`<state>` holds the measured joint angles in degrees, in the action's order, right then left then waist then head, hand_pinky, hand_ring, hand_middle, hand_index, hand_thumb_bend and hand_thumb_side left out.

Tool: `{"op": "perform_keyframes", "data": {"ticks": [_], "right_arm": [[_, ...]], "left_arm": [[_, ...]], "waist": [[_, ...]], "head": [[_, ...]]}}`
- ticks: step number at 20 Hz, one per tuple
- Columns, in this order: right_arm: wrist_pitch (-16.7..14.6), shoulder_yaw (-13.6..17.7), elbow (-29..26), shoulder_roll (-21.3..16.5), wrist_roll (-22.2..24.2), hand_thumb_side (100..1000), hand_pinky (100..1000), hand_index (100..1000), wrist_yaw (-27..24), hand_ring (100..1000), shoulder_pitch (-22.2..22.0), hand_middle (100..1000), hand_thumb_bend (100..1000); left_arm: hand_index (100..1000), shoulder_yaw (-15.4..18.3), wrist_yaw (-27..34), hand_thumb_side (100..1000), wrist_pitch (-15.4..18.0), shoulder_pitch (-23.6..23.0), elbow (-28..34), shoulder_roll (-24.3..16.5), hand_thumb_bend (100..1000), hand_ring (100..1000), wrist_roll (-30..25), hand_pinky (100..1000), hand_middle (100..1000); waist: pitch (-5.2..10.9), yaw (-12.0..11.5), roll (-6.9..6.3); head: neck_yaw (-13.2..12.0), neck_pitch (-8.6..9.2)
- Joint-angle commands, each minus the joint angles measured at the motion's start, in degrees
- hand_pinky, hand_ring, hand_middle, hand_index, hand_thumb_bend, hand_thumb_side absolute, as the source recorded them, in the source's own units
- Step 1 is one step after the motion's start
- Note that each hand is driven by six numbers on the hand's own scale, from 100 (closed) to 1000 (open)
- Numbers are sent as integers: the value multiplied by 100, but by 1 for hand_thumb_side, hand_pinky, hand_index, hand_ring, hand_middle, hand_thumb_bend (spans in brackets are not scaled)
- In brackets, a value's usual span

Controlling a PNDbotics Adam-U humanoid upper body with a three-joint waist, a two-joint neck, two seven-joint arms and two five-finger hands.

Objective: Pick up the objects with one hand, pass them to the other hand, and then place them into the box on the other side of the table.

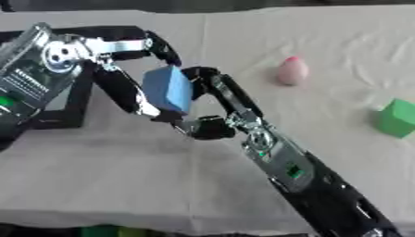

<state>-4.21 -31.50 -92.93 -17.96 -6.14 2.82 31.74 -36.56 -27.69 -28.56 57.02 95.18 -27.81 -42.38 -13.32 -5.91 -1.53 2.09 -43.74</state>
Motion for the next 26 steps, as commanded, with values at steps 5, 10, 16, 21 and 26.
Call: {"op": "perform_keyframes", "data": {"ticks": [5, 10, 16, 21, 26], "right_arm": [[-108, 0, -123, -83, 17, 100, 617, 581, 61, 613, 54, 542, 100], [-146, -5, -125, -80, -6, 100, 615, 580, 45, 612, 58, 542, 100], [-184, -10, -126, -85, -48, 100, 614, 577, 51, 610, 64, 540, 100], [-184, -9, -101, -93, -87, 100, 613, 576, 58, 609, 62, 539, 100], [-162, -5, -63, -95, -95, 100, 612, 577, 58, 608, 62, 539, 100]], "left_arm": [[861, 51, -237, 243, -958, 97, 74, -66, 479, 943, -959, 934, 805], [854, -7, -306, 207, -890, 103, 17, -49, 452, 941, -959, 933, 802], [830, -45, -303, 174, -814, 126, -87, -10, 434, 938, -959, 930, 789], [793, -48, -372, 164, -799, 144, -88, -2, 398, 928, -959, 923, 757], [753, 2, -608, 143, -796, 166, 157, -45, 386, 911, -959, 911, 712]], "waist": [[85, 10, -6], [81, 15, -10], [80, 16, -10], [80, 16, -8], [77, 10, -9]], "head": [[-43, -25], [-53, -36], [-63, -37], [-70, -37], [-60, -37]]}}
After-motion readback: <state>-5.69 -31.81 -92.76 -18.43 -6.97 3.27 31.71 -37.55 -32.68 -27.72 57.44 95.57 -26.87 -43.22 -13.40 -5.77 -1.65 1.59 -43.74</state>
